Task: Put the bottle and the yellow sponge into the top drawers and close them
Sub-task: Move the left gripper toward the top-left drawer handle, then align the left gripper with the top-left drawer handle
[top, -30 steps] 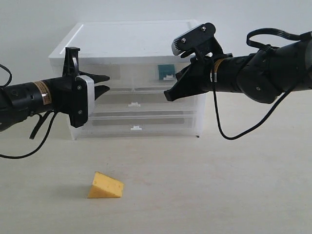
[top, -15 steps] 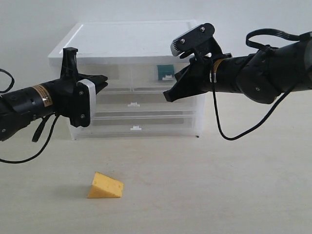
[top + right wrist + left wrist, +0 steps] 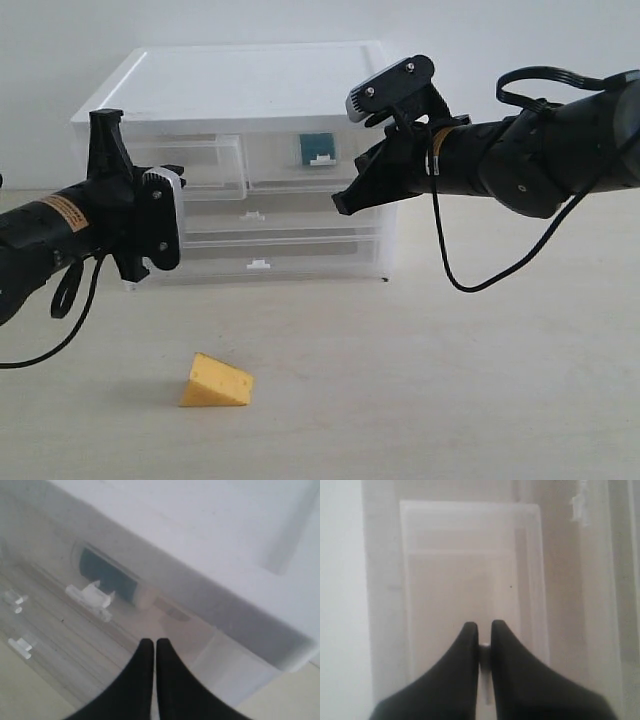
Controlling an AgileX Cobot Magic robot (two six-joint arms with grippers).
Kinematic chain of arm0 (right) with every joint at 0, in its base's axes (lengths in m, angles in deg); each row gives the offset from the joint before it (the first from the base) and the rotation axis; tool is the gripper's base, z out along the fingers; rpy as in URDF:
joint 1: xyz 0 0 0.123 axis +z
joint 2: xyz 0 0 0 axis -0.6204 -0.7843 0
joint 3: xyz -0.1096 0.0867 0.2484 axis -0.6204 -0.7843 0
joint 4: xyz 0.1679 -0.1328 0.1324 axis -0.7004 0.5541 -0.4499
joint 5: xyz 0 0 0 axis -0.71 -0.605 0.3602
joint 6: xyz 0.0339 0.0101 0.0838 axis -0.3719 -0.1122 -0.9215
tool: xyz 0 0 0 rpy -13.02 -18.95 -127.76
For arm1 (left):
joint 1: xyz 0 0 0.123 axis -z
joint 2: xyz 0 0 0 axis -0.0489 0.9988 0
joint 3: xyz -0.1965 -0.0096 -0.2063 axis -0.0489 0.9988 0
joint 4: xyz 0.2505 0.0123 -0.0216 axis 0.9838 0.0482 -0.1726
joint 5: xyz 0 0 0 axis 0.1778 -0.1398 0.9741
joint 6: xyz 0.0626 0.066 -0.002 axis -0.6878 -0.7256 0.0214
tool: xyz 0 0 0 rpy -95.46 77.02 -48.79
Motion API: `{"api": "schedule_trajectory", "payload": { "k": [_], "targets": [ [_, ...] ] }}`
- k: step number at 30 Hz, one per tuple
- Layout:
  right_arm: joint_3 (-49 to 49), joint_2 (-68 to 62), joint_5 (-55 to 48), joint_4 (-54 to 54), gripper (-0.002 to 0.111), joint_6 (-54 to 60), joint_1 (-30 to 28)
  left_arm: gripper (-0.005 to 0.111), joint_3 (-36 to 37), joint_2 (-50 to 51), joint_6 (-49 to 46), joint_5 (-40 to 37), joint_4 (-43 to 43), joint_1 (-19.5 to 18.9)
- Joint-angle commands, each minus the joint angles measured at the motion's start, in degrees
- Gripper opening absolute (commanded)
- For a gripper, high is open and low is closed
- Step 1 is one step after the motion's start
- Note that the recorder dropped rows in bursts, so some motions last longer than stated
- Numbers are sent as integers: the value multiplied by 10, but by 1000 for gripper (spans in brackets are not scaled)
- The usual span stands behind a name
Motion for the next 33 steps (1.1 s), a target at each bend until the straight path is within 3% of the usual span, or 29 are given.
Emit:
{"api": "schedule_trajectory", "payload": {
  "k": [1,8,17,23,27,29,33],
  "targets": [
    [7,-1,9,-7,0,-6,-7,4,23,-4,3,-35,-22,16],
    [7,-1,19,-7,0,-10,-7,4,69,-52,0,-39,-51,61],
    [7,-1,19,-7,0,-11,-7,4,143,-102,-25,-45,-96,68],
    [7,-1,19,-7,0,-12,-7,4,163,-136,-27,46,-100,68],
    [7,-1,19,-7,0,-12,-7,4,163,-139,-14,84,-158,67],
    [7,-1,19,-7,0,-12,-7,9,163,-139,-14,81,-167,66],
    [7,-1,19,-7,0,-12,-7,34,159,-139,-15,84,-160,62]
  ]
}}
